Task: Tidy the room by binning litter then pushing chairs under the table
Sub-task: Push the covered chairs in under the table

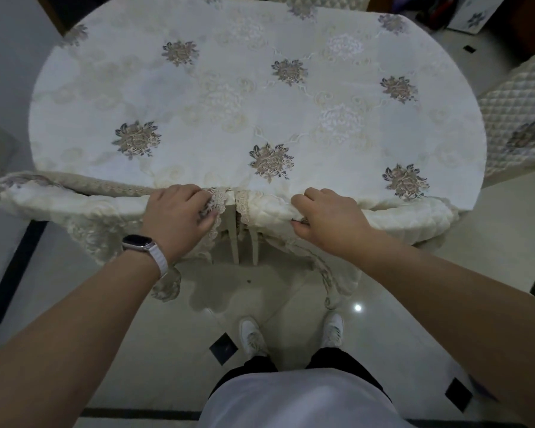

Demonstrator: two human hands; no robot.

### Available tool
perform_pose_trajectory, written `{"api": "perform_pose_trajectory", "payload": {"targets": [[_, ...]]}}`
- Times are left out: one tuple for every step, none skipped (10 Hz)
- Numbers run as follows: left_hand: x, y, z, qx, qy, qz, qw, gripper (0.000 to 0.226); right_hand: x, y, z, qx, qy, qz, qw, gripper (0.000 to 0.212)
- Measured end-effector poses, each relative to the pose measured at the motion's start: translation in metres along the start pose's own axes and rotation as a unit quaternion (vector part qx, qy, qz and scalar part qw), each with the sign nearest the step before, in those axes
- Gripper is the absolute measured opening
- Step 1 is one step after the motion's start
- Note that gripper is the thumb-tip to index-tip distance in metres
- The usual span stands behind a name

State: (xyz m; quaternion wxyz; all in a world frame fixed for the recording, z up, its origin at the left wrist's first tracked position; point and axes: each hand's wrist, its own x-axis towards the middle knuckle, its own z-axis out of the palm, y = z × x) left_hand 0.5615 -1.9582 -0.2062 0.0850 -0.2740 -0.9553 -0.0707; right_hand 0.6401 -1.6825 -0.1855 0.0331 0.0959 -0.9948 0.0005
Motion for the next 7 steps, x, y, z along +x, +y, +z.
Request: {"api": "perform_pose_trajectory", "payload": {"targets": [[-0.001,-0.002,0.001,-0.002,0.002,0.007,1.0,0.025,0.001,0.0,-0.001,-0.002,-0.01,0.008,1.0,0.028],[-0.001,-0.004,0.005,-0.001,0.016,0.013,1.0,0.025,0.0,0.0,-0.001,0.004,-0.023,0.013,1.0,0.026],[-0.002,-0.003,0.006,-0.002,0.028,0.011,1.0,0.025,0.001,-0.001,-0.001,0.008,-0.021,0.018,1.0,0.025],[-0.002,0.001,0.004,-0.018,0.029,-0.004,0.999,0.024,0.001,-0.005,-0.003,0.017,-0.017,0.03,0.999,0.026],[0.002,0.013,-0.001,-0.063,0.016,-0.003,0.998,0.035,-0.001,-0.006,-0.009,0.024,-0.013,0.03,0.999,0.033],[0.01,0.034,-0.007,-0.096,0.033,0.036,0.994,0.04,-0.007,0.005,-0.02,0.034,0.001,0.021,0.999,0.043],[0.02,0.071,-0.015,-0.118,0.057,0.084,0.988,0.041,-0.021,0.025,-0.029,0.037,0.037,0.018,0.998,0.046]]}}
